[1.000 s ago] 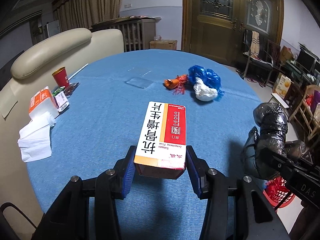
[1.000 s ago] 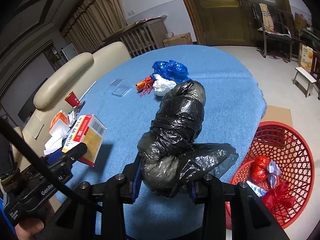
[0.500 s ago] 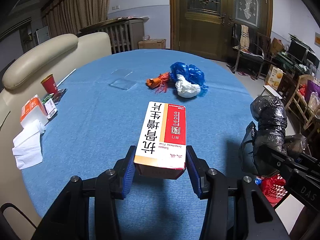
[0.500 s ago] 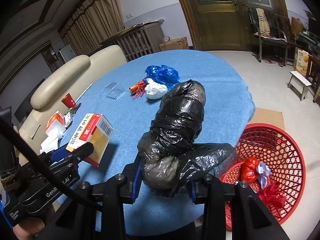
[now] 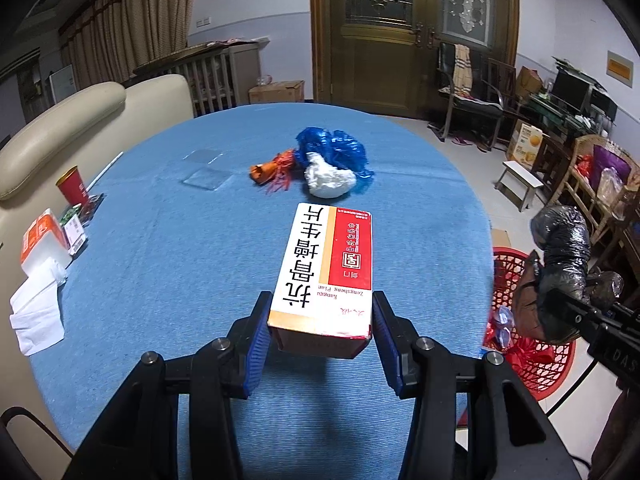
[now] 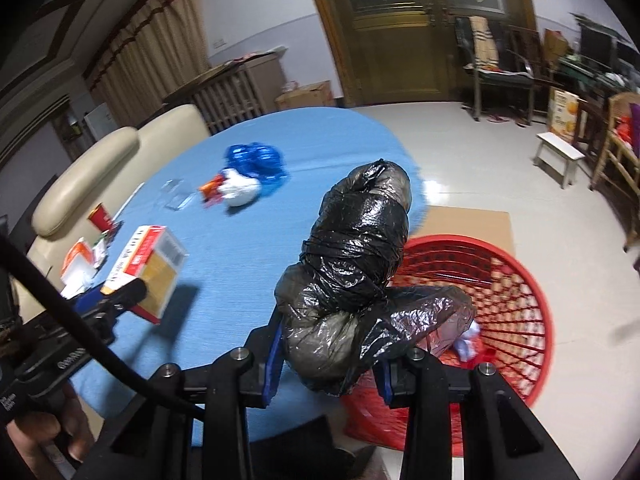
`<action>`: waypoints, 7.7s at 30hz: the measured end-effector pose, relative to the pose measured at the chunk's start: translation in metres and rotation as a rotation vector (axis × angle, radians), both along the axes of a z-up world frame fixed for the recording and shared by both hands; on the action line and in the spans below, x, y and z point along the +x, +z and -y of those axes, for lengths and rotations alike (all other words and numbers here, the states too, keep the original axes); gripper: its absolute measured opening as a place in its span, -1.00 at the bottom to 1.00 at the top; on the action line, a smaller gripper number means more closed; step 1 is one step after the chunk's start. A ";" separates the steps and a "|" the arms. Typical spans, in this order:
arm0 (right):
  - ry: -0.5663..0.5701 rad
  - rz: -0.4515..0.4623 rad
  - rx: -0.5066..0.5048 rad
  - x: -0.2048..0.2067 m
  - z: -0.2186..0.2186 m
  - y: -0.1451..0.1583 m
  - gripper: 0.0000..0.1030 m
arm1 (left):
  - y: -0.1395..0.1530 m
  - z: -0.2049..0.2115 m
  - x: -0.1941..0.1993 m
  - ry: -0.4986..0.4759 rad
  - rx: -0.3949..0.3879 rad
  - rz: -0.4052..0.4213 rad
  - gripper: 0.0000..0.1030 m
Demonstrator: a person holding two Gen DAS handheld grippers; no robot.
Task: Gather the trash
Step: 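Carry the black bag with the right tool while the left tool carries the medicine box to the basket, then open the right tool over the red basket while the left tool releases the medicine box, then move the right tool back to the table and grasp the white tissue, then grasp the clear plastic tray with the left tool, then carry the tissue with the right tool while the left tool carries the clear tray to the basket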
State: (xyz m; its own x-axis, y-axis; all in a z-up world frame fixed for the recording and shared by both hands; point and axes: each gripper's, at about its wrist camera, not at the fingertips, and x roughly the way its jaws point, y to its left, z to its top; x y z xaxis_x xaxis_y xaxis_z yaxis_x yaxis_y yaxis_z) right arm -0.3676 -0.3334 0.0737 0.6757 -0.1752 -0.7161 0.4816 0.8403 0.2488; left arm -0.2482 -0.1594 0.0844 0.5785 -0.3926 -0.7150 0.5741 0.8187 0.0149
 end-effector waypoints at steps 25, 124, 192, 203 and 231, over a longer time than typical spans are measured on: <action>-0.130 -0.170 -0.016 -0.047 0.072 -0.045 -0.10 | 0.002 0.078 -0.037 -0.223 0.018 0.032 -0.03; 0.253 -0.136 -0.152 0.293 -0.039 -0.014 0.34 | -0.052 -0.128 0.109 0.335 -0.095 -0.165 0.52; 0.293 -0.093 -0.115 0.192 -0.054 -0.019 -0.33 | -0.035 -0.065 0.192 0.310 -0.026 -0.174 0.32; 0.234 -0.084 -0.150 0.177 -0.052 -0.017 0.64 | -0.033 -0.087 0.145 0.302 -0.066 -0.181 0.34; 0.218 -0.032 -0.083 0.120 -0.049 -0.003 -0.18 | -0.018 -0.057 0.080 0.190 -0.057 -0.144 0.13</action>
State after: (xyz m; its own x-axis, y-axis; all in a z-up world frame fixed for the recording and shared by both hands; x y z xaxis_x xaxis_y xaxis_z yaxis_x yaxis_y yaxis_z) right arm -0.2479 -0.2841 0.0710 0.6811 -0.0863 -0.7271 0.2927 0.9423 0.1624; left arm -0.1686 -0.1028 0.0663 0.5397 -0.3284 -0.7752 0.4027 0.9093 -0.1049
